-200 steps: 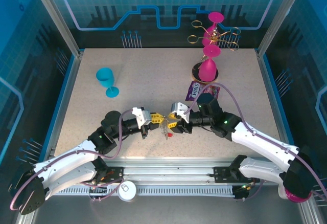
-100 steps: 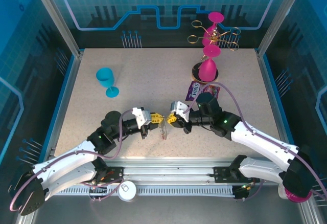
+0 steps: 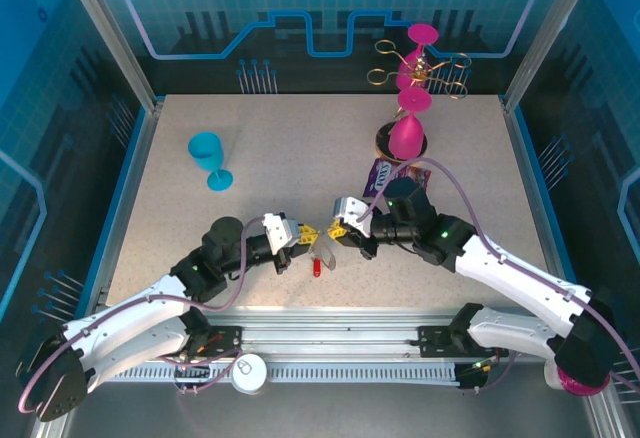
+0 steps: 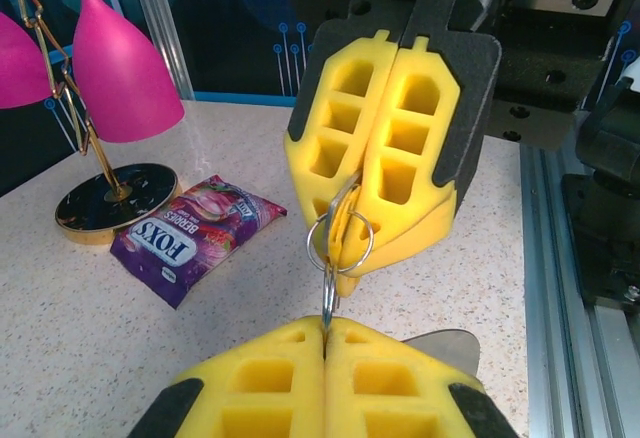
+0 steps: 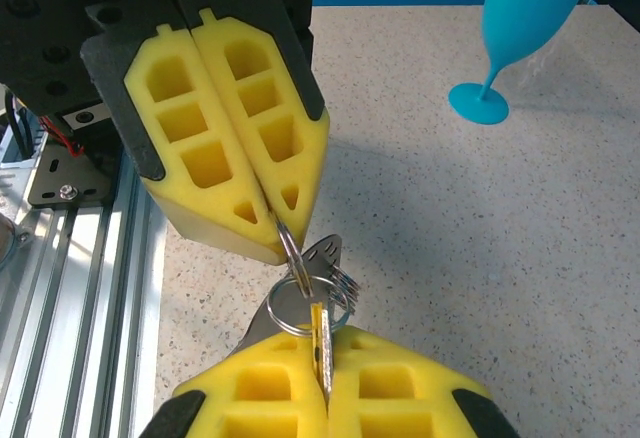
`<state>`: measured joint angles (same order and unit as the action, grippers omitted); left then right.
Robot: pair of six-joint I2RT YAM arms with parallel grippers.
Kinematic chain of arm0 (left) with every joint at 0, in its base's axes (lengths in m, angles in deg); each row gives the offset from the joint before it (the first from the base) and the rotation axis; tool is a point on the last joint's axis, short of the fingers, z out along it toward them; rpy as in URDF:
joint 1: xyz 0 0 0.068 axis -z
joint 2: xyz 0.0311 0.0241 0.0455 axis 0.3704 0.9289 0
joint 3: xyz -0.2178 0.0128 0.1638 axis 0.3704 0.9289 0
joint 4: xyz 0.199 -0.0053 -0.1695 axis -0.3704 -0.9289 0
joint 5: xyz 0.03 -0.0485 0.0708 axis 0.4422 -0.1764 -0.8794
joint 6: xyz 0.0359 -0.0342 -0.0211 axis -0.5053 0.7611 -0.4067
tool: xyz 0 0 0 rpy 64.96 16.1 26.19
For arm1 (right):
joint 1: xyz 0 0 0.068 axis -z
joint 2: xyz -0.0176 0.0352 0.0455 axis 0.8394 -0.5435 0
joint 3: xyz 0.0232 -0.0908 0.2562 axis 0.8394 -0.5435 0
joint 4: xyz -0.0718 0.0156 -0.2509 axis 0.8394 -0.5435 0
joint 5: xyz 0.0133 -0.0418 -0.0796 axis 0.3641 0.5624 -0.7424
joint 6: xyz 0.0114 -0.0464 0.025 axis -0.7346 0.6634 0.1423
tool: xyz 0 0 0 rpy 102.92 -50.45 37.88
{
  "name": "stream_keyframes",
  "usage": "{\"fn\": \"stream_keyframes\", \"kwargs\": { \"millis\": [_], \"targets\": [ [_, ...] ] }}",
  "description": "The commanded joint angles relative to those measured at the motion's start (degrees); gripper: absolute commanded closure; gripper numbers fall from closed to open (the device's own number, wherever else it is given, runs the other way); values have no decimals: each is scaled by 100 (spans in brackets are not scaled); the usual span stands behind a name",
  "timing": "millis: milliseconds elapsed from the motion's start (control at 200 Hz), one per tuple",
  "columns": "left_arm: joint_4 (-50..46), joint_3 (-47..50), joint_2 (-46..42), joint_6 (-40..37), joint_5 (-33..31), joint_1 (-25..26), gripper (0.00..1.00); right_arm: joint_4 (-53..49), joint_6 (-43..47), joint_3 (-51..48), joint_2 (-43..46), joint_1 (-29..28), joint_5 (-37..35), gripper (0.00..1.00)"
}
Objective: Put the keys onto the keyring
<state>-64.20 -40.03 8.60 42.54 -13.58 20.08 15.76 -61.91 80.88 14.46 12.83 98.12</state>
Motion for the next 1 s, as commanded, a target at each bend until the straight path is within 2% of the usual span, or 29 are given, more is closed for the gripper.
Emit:
{"fn": "stream_keyframes", "kwargs": {
  "millis": [0, 65, 100, 160, 185, 220, 360, 490, 640, 705, 790, 860, 996],
  "targets": [
    [-181, -103, -69, -35, -236, 16, 87, -229, 227, 277, -46, -68, -303, 100],
    [-132, -37, -120, 64, -390, 12, 57, -274, 321, 280, -148, -97, -426, 100],
    [-76, 26, -190, 142, -500, 11, 46, -300, 366, 464, -232, -106, -500, 100],
    [69, 178, -366, 313, -783, 15, 24, -322, 449, 575, -421, -126, -606, 100],
    [139, 236, -460, 404, -944, 12, 12, -309, 477, 639, -505, -143, -662, 100],
    [212, 332, -617, 487, -1200, 10, 1, -272, 504, 755, -661, -175, -713, 100],
    [22, 483, -1463, 790, -2597, 16, 1, 85, 549, 1265, -1320, -489, -731, 100],
    [-375, 472, -2378, 1221, -4428, 5, 1, 603, 469, 1813, -2065, -856, -535, 100],
    [-716, 324, -3061, 1619, -5630, 2, 1, 1931, -98, 1938, -2835, -994, -91, 100],
    [-940, 254, -3139, 1661, -5826, -2, 1, 2446, -294, 1830, -3128, -976, -33, 100],
    [-1285, 192, -3125, 1720, -5980, -8, 1, 2396, -130, 1723, -3454, -941, -261, 100],
    [-1386, 238, -3084, 1798, -6049, -18, 1, 1965, 328, 1595, -3621, -850, -488, 100],
    [-1370, 427, -2942, 2076, -6139, -56, 1, 716, 1553, 1315, -3686, -722, -1583, 100]
  ]
}}
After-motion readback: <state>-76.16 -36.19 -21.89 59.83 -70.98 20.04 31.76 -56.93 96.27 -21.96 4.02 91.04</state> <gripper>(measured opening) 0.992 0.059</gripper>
